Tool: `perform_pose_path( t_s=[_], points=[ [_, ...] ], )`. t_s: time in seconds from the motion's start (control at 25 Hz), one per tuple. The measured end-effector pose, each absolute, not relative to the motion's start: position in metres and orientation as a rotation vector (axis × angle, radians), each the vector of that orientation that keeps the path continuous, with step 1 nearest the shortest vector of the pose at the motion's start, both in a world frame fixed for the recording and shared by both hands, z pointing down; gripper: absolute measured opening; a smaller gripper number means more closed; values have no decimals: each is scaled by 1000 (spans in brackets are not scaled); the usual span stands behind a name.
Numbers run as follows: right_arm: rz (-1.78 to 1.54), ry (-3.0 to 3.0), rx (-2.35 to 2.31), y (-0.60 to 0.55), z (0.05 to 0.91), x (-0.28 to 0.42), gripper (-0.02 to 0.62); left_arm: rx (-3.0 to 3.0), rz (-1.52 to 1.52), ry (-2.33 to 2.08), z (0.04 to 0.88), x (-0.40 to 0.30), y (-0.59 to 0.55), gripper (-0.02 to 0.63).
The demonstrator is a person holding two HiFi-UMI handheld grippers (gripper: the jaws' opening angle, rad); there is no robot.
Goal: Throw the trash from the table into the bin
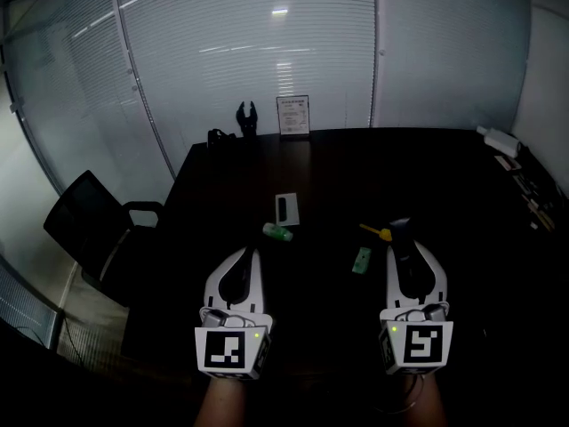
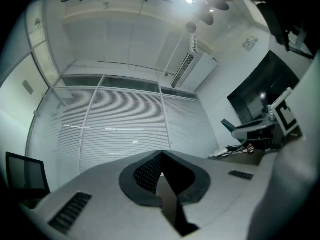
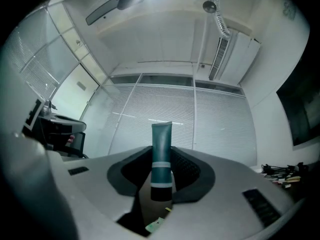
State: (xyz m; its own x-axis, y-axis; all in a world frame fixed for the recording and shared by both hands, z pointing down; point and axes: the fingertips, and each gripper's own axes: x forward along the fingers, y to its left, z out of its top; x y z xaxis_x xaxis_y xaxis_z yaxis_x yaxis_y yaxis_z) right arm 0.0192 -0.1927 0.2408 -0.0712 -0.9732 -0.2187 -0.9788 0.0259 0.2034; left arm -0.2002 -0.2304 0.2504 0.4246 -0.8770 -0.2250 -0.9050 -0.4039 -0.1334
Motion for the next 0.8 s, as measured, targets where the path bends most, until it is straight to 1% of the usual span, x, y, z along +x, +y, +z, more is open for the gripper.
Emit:
perform_pose_path(
  t_s=[0.4,0.68,0.8],
  points=[
    [460,2053,-2324,-111,236,73,118,-2571,229,1377,245,-140,-178,-3],
    [462,1946,-2424,-72,235,120,118,-2591,272,1285,249,-99,-166,-3],
    [452,1900,-2465,-57,237,145,118,-2628,258,1239,246,-70,-160,-3]
  ],
)
